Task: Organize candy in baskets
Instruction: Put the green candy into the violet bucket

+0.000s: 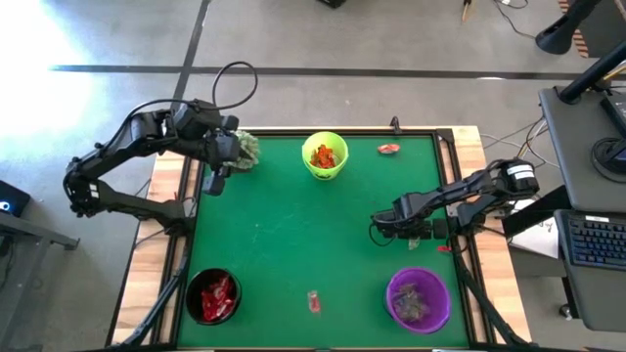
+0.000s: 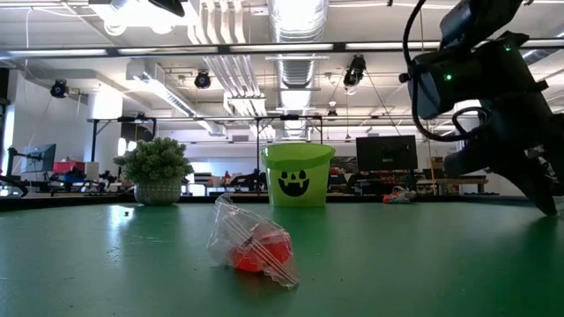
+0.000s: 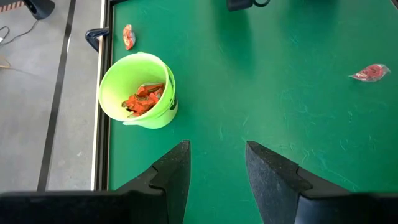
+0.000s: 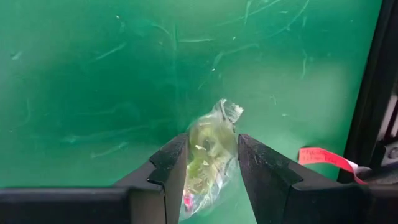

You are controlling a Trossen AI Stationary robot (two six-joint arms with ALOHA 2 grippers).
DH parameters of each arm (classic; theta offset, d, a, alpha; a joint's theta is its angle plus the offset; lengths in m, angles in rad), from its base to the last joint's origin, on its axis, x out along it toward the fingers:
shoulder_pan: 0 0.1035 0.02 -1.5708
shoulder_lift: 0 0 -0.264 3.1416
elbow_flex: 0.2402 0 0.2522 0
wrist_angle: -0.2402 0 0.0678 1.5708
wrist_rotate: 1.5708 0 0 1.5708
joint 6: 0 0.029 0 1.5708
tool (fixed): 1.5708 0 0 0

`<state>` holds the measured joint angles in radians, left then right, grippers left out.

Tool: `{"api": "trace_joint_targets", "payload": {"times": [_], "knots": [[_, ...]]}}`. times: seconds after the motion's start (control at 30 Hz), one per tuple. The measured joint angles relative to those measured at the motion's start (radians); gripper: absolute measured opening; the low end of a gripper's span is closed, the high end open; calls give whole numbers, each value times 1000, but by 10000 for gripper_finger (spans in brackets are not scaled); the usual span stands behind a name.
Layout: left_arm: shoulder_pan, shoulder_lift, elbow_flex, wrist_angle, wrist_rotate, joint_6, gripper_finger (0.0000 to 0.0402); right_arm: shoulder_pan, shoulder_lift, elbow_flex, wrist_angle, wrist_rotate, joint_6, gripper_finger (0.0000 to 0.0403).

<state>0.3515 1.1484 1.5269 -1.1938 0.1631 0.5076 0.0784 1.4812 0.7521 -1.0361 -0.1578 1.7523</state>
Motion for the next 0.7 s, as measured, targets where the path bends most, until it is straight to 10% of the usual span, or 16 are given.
{"api": "trace_joint_targets", "payload": {"times": [0.4, 0.7], "knots": [[0, 0, 0, 0, 0, -2, 137, 0, 13, -14, 44, 18, -35, 18], [0, 0, 0, -27, 0, -3, 137, 0, -30, 58, 1, 26, -66, 9]]}}
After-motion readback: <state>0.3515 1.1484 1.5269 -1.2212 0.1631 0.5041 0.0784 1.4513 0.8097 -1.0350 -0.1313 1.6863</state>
